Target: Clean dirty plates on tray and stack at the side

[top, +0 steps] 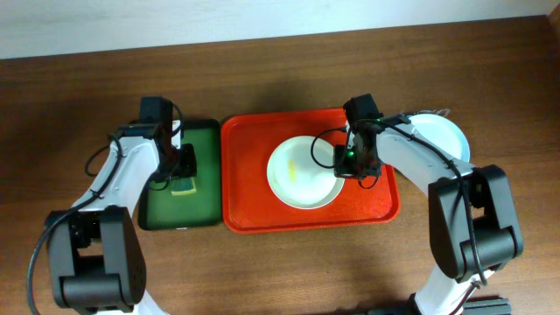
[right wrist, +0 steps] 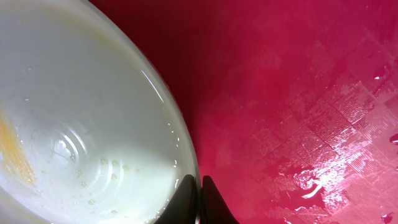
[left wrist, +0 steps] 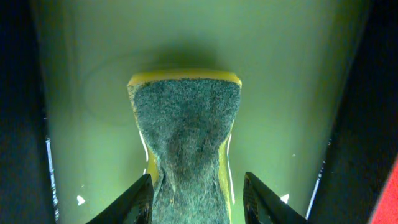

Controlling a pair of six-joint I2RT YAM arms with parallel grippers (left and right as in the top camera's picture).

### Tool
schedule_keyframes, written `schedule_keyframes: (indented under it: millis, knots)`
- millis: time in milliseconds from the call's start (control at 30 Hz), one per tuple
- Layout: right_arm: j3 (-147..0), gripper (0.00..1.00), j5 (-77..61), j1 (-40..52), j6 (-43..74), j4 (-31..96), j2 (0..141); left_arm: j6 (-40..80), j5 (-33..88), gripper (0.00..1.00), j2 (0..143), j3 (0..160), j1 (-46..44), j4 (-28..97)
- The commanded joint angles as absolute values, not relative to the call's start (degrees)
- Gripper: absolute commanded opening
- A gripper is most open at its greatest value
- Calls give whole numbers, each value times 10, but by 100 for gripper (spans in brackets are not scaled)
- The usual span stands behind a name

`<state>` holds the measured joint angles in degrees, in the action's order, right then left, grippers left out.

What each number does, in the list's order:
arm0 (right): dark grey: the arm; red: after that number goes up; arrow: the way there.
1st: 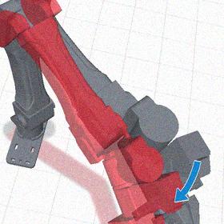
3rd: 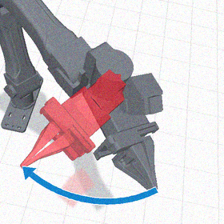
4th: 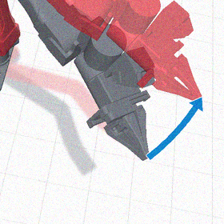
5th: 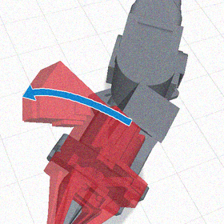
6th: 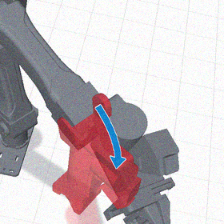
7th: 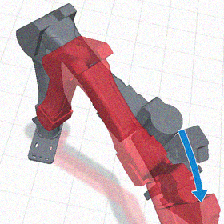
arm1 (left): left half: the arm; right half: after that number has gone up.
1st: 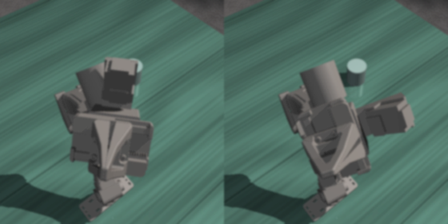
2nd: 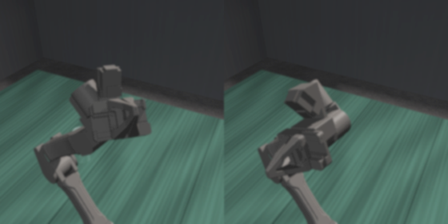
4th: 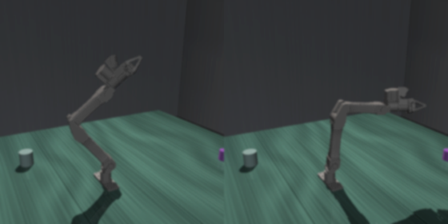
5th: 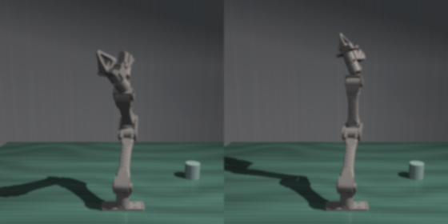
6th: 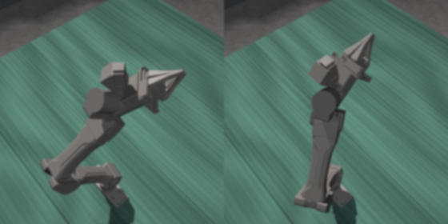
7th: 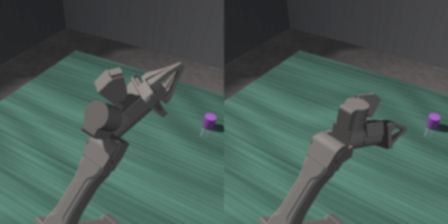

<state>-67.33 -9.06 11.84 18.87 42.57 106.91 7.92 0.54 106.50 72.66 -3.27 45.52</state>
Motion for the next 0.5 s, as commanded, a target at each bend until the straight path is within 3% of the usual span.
schedule_keyframes:
  millis: [0,300,467]
  knots:
    - [-668,4,-83,120,189,426,1065,77,-13,44,1062,703,-33,436]
    - [-668,4,-83,120,189,426,1065,76,-20,43,1062,689,-33,394]
    - [-668,4,-83,120,189,426,1065,76,-29,37,1062,670,-33,367]
